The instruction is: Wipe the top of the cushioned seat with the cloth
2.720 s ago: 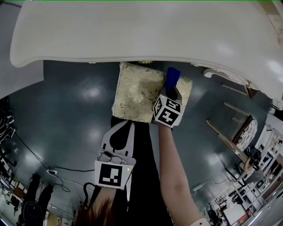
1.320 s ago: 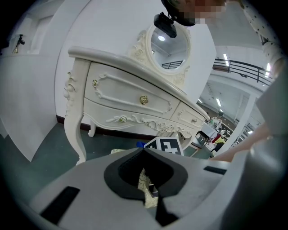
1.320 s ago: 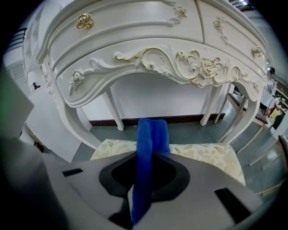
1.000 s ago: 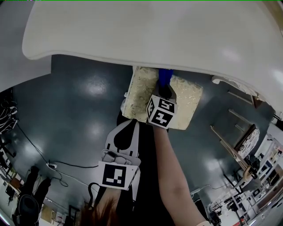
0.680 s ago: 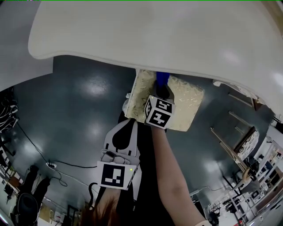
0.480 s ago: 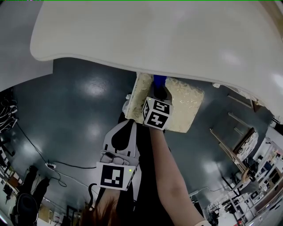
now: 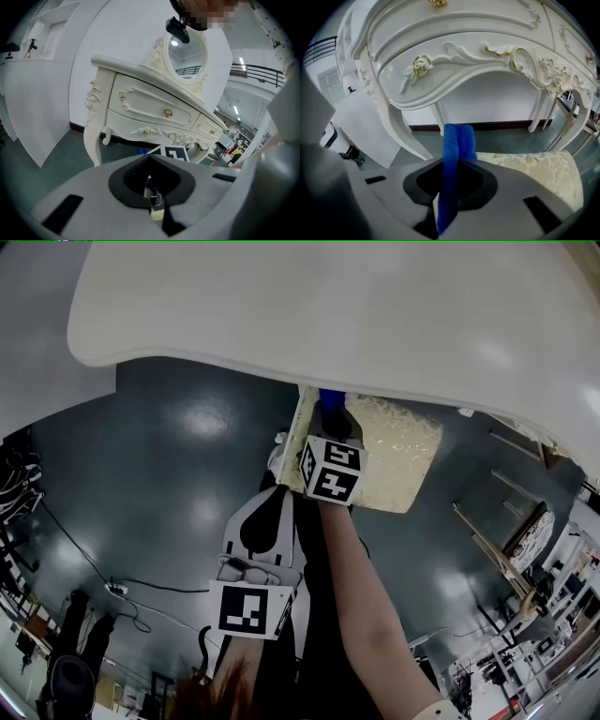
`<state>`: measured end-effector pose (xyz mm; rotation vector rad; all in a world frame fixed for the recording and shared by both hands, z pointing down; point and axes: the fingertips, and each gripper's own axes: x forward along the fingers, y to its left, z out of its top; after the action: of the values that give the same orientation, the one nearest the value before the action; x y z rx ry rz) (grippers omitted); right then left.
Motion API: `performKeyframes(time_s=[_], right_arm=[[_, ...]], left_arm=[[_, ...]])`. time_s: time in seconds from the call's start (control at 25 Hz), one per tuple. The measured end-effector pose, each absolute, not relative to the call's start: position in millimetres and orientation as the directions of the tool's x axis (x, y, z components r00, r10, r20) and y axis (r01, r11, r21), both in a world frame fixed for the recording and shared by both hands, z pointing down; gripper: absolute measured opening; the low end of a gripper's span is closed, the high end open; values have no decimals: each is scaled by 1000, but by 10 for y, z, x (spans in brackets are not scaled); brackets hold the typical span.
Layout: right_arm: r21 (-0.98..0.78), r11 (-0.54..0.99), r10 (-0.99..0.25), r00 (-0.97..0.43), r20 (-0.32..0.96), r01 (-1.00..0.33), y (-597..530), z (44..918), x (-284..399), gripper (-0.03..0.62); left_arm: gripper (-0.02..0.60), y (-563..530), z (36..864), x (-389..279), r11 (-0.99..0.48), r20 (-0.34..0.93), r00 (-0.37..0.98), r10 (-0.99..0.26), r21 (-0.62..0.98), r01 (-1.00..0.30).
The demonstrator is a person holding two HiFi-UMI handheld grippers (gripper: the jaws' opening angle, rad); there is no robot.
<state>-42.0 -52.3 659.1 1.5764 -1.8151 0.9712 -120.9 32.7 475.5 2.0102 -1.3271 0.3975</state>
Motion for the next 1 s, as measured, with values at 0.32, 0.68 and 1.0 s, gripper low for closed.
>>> performKeyframes(time_s=[0.32,0.68,1.0], right_arm=[[-187,111,-587,-216,780,-976,-529,6586,-661,61],[-213,189,-571,-284,770,-958,-529,6614,-874,61],[-277,146,-595,-308,743,-950,-527,6463,-761,61]], left_arm=[[-2,330,4762,-1334,-242,593,418,-688,355,-903],[-2,328,4765,-1361,-253,593,417,-689,343,-905],[-2,333,4827,-1275,-260,608,414,-678,329,-908]])
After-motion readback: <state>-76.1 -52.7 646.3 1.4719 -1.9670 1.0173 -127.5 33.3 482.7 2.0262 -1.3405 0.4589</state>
